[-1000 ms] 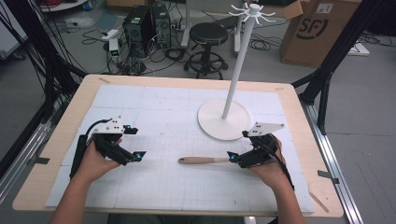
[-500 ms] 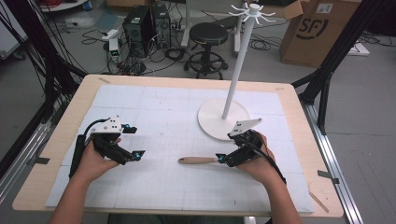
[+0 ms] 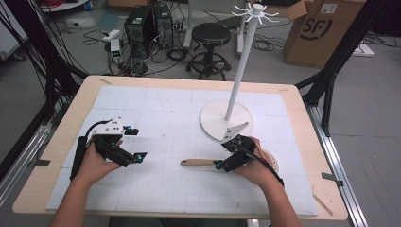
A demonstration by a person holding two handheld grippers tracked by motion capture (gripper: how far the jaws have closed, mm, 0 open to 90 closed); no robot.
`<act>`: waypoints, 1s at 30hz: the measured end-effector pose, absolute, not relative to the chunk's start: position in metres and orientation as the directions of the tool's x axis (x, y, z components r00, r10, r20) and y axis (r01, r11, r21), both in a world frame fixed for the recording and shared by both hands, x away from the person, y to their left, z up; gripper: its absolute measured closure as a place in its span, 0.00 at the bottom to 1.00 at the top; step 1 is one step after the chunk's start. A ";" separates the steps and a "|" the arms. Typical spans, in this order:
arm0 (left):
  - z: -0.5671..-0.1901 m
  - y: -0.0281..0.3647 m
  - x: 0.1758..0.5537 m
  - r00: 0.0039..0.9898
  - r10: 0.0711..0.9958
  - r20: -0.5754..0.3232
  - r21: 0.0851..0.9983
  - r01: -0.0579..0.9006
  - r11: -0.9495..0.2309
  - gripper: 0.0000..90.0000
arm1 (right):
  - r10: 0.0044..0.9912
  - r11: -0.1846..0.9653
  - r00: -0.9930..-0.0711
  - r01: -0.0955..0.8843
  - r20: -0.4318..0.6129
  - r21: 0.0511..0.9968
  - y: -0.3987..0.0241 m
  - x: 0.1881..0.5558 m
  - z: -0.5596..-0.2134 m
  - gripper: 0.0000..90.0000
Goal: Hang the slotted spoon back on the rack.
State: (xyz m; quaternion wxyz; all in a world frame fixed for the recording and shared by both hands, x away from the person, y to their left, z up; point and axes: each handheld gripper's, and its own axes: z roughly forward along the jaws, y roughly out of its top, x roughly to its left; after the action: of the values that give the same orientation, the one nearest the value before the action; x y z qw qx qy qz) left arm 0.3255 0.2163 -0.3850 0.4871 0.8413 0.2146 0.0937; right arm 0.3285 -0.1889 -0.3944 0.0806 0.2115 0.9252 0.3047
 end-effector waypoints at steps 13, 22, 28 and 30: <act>-0.385 0.216 0.325 0.894 0.446 -0.053 0.863 0.266 -0.429 0.06 | 0.403 0.778 -0.915 0.333 -0.017 0.533 -0.175 0.329 -0.411 0.38; -0.385 0.216 0.326 0.893 0.446 -0.055 0.861 0.269 -0.432 0.06 | 0.394 0.794 -0.919 0.340 -0.001 0.504 -0.173 0.331 -0.415 0.46; -0.386 0.215 0.326 0.894 0.445 -0.054 0.859 0.268 -0.435 0.06 | 0.393 0.800 -0.919 0.357 0.028 0.481 -0.172 0.333 -0.418 0.55; -0.386 0.215 0.326 0.894 0.445 -0.056 0.858 0.271 -0.436 0.06 | 0.393 0.804 -0.919 0.361 0.032 0.472 -0.172 0.333 -0.419 0.59</act>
State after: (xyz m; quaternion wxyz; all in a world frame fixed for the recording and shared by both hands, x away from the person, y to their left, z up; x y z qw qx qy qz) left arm 0.3256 0.2149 -0.3858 0.4868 0.8426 0.2121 0.0894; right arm 0.3333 -0.1717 -0.4188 0.0338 0.1985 0.9492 0.2417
